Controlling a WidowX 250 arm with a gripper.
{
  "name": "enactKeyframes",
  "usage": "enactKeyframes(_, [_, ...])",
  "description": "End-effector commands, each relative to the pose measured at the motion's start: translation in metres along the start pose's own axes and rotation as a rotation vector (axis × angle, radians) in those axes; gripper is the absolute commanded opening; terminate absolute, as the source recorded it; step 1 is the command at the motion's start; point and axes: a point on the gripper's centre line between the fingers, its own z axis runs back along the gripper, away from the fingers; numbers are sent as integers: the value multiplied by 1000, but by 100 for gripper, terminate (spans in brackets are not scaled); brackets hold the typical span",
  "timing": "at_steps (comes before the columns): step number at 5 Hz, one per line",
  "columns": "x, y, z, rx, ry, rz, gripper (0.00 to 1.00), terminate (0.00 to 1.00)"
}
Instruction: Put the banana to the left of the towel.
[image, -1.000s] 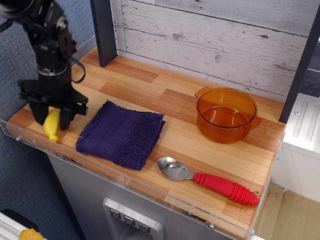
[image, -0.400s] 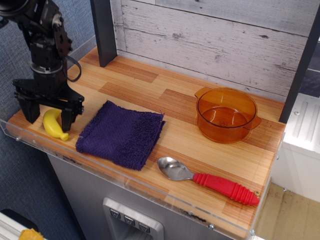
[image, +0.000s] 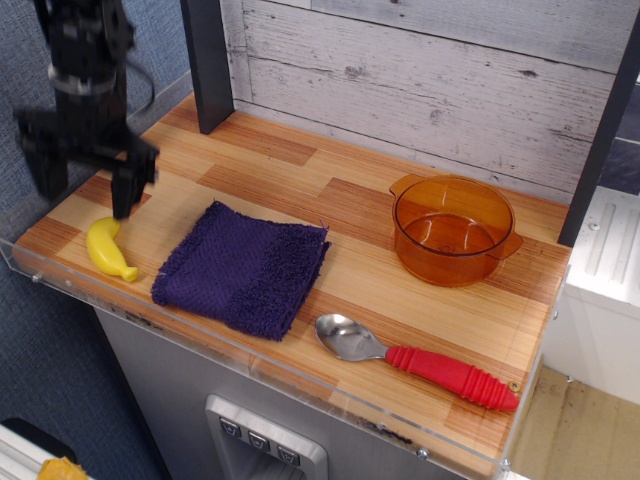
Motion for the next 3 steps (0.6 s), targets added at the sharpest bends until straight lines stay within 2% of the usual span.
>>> enactKeyframes(1, [8,-32,63,-18,-191,-64,100,0])
enactKeyframes(2, [22,-54,71,-21,-218,-103,100,0])
enactKeyframes(3, [46,-67,74,-29,-269,-116,100,100])
